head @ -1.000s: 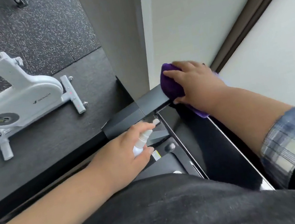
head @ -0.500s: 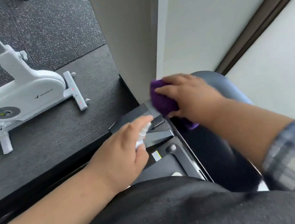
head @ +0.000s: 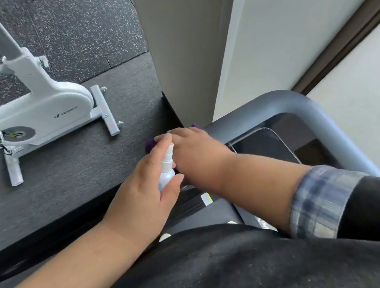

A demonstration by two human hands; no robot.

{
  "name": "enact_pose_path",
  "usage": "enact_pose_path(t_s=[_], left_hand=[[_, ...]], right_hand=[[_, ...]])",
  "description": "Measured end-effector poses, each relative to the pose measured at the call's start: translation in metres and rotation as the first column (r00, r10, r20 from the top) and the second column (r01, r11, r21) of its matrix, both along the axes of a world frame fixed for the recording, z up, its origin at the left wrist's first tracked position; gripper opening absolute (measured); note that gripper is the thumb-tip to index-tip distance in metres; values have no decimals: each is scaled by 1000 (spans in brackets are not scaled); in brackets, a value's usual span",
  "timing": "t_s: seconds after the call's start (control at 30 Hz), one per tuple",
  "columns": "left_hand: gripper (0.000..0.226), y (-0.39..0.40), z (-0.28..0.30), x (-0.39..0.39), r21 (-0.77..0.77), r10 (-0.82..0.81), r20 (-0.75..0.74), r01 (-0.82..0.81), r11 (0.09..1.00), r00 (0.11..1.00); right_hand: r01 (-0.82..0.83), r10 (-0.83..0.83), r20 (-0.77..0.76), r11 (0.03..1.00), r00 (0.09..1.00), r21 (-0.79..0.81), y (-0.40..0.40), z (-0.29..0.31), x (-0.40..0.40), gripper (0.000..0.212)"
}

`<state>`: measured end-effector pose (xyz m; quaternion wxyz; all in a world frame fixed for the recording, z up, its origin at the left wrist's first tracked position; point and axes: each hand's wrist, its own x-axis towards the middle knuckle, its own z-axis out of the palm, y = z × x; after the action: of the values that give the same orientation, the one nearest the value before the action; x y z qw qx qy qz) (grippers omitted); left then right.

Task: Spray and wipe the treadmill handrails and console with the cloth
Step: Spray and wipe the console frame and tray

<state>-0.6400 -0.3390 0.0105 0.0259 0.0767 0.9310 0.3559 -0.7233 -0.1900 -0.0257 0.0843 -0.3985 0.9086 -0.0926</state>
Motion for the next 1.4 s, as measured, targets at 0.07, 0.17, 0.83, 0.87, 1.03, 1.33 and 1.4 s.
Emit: enact_pose_path(t_s=[0.07,0.17,0.83,0.87,1.03,1.33,1.4], left_hand=[[69,-6,2,2,27,80,-23,-79,996,997],[67,-14,0,5,22,86,-28,-85,996,996],[56,16,-4,0,71,-62,-34,64,995,997],[55,19,-2,0,81,-63,-37,66,995,997],[55,34,4,-2,78,-105,-87,112,991,991],[56,52,8,0,74,-152,-45,155,985,987],[56,54,8,2,76,-169,-47,173,982,984]], right_hand=[[-42,42,-11,999,999,2,-29,0,7,48],[-54,57,-42,997,997,62,-25,2,1,59],[257,-261,-16,934,965,248,138,22,-56,83],[193,-198,-6,948,980,252,121,22,-53,82],[-23,26,-9,972,1000,235,25,16,-31,56],[215,-215,-17,964,976,159,102,15,-41,74],[326,-327,-26,926,945,191,134,19,-47,80]])
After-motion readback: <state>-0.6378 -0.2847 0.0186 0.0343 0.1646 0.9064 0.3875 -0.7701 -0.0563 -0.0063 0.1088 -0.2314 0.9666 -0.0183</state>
